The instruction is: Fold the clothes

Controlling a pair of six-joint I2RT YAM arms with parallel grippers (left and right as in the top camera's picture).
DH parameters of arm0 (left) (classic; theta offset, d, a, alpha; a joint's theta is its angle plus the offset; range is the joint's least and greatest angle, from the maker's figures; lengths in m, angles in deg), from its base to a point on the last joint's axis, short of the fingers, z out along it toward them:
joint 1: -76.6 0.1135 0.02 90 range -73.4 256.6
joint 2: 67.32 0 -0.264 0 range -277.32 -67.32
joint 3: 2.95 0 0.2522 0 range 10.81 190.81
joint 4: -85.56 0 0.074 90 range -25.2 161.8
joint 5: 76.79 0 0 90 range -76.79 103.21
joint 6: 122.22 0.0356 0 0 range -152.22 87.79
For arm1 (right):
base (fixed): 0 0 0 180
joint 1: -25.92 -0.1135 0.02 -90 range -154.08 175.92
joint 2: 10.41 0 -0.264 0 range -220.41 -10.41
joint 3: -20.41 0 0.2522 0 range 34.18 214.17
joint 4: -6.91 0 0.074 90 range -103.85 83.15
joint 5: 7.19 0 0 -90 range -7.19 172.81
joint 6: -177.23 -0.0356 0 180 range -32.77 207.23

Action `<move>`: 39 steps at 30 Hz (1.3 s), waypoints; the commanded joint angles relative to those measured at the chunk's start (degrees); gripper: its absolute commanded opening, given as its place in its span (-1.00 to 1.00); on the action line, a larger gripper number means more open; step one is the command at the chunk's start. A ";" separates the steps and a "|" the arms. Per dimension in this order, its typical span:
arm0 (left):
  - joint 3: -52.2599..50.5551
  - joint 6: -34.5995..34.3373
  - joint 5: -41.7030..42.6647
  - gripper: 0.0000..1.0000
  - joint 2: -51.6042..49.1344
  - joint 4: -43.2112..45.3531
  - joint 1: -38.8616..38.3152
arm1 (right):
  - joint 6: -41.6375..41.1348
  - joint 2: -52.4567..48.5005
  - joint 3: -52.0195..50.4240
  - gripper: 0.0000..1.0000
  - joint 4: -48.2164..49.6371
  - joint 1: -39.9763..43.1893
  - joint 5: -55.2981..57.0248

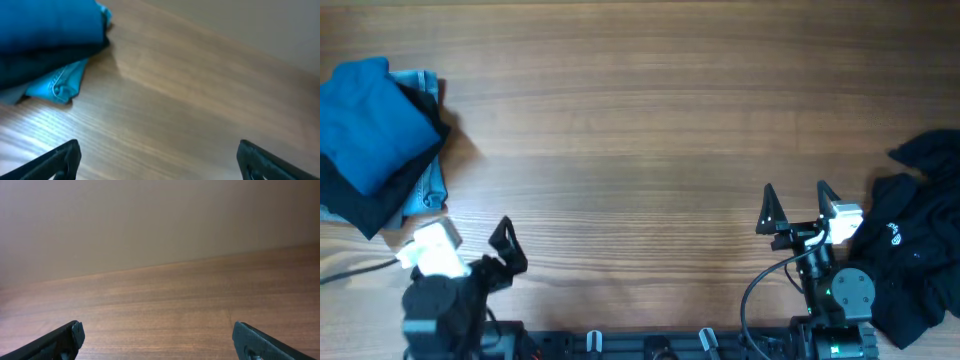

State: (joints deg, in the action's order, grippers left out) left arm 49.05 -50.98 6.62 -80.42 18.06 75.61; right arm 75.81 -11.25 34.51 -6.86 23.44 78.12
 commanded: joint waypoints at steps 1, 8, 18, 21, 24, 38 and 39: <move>-10.95 0.48 2.10 1.00 1.55 10.93 2.54 | 0.74 0.63 -0.04 0.99 0.20 -0.24 -0.22; -27.76 0.28 4.63 1.00 9.70 36.54 2.78 | 0.76 0.63 -0.04 0.99 0.20 -0.24 -0.22; -37.90 2.19 5.92 1.00 12.94 49.48 2.71 | 0.74 0.63 -0.04 0.99 0.20 -0.24 -0.22; -37.90 1.38 8.72 1.00 12.94 49.40 2.71 | 0.74 0.63 -0.04 0.99 0.20 -0.24 -0.22; -37.90 1.40 9.33 1.00 12.94 49.46 2.73 | 0.74 0.63 -0.04 0.99 0.20 -0.24 -0.22; -37.90 1.40 9.33 1.00 12.72 49.46 2.73 | 0.74 0.61 -0.04 1.00 0.20 -0.24 -0.22; -37.90 1.40 9.33 1.00 12.72 49.46 2.73 | 0.76 0.61 -0.04 0.99 0.20 -0.24 -0.22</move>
State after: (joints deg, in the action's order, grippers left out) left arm 11.48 -50.32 14.66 -68.05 67.57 78.08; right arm 75.81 -11.25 34.51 -6.86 23.44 78.12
